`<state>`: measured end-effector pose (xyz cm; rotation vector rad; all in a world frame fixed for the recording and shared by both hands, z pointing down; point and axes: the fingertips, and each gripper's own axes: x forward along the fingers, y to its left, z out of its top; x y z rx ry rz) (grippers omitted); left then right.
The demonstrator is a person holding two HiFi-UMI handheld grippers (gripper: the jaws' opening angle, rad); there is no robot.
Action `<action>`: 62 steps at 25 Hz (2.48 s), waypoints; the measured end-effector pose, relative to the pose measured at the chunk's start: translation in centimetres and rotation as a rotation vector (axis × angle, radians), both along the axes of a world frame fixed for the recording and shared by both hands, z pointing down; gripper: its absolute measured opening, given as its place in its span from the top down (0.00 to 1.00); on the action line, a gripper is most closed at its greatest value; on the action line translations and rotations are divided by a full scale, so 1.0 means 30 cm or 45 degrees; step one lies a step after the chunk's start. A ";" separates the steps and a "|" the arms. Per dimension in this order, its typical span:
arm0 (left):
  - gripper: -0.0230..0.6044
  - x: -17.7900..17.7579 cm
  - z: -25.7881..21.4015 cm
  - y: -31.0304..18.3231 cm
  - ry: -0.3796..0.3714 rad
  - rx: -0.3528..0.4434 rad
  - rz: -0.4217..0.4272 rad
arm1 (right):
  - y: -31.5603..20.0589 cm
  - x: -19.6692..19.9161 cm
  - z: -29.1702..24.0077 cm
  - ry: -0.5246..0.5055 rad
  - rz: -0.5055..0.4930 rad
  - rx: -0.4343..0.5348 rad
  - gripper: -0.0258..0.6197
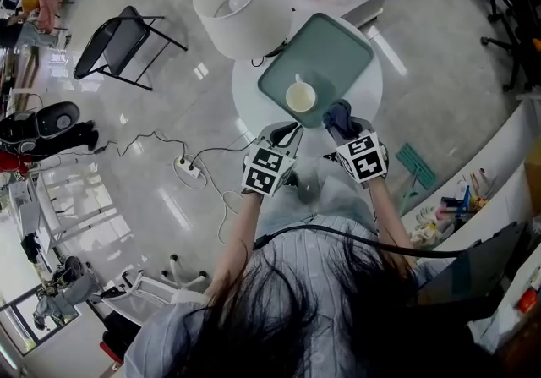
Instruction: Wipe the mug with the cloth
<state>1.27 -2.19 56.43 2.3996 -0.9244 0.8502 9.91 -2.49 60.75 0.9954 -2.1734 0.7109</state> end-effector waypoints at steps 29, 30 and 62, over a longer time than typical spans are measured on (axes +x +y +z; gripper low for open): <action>0.90 -0.363 -0.072 0.398 0.079 0.111 0.225 | 0.443 -0.388 -0.161 -0.113 0.314 0.090 0.82; 0.90 -0.360 -0.074 0.404 0.088 0.114 0.227 | 0.457 -0.386 -0.164 -0.110 0.320 0.093 0.82; 0.90 -0.273 -0.210 0.464 0.114 0.125 0.280 | 0.566 -0.335 -0.278 -0.098 0.334 0.054 0.82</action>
